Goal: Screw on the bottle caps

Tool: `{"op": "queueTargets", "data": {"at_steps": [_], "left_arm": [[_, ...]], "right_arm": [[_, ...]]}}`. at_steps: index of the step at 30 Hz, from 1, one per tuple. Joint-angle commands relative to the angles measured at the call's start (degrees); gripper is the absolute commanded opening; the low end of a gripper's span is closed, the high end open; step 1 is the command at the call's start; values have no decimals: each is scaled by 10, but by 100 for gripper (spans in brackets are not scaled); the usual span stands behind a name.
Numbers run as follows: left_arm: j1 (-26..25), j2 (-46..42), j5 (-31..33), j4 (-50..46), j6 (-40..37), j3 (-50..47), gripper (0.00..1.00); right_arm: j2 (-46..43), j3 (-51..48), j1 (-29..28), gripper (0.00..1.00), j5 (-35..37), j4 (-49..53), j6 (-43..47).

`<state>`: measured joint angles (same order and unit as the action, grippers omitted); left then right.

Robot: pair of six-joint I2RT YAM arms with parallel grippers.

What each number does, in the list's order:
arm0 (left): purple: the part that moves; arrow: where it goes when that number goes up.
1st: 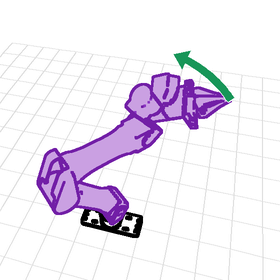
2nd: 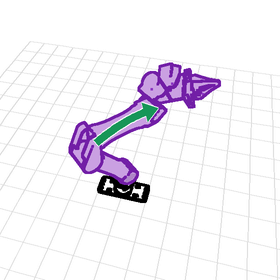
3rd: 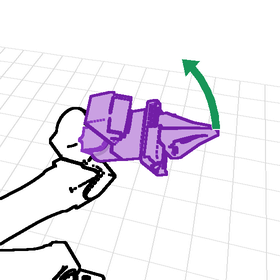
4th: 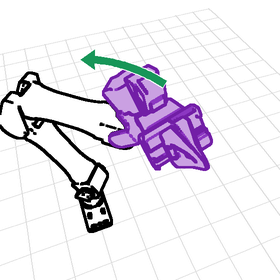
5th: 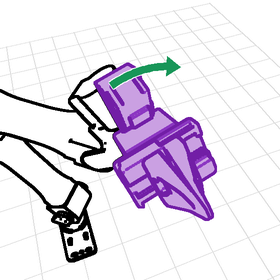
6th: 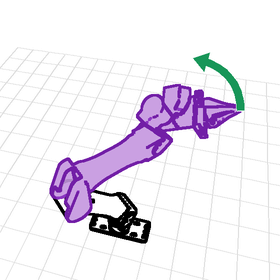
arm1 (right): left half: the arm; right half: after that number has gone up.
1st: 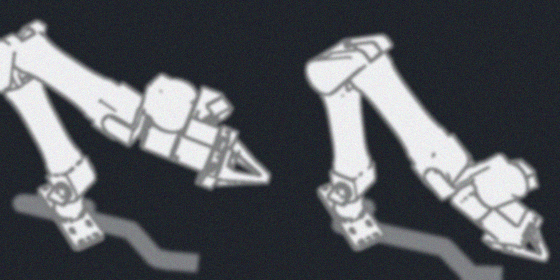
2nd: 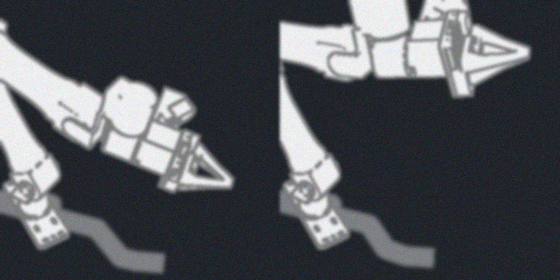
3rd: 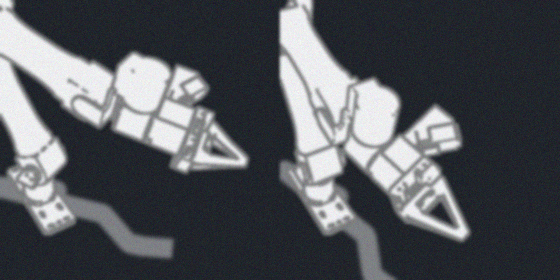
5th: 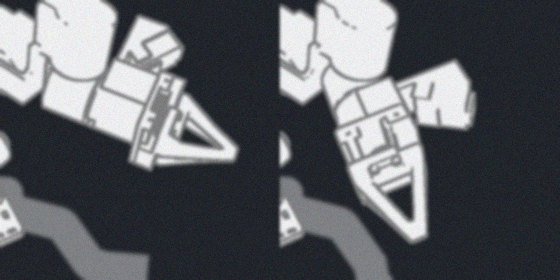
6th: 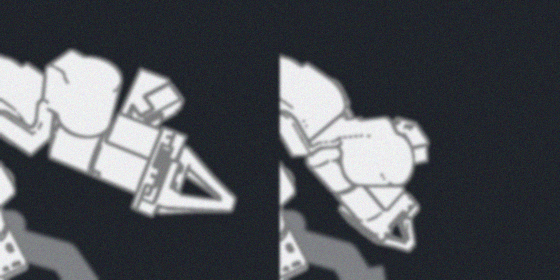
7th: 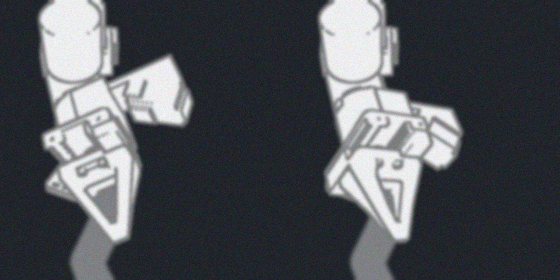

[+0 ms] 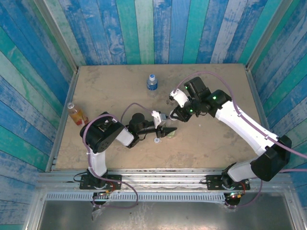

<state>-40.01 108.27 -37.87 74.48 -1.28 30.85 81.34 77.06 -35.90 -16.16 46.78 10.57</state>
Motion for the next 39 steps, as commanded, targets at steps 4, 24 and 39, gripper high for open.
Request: {"op": "queueTargets", "data": {"at_steps": [4,24,39], "left_arm": [[-2,29,-15,-30,-3,-2,59],[-1,30,-15,-32,-5,-1,59],[-2,30,-16,-33,-6,-1,59]], "right_arm": [[-2,-21,12,37,18,14,-15],[-13,-16,12,57,8,13,-38],[-40,-37,12,54,31,-31,-99]]}}
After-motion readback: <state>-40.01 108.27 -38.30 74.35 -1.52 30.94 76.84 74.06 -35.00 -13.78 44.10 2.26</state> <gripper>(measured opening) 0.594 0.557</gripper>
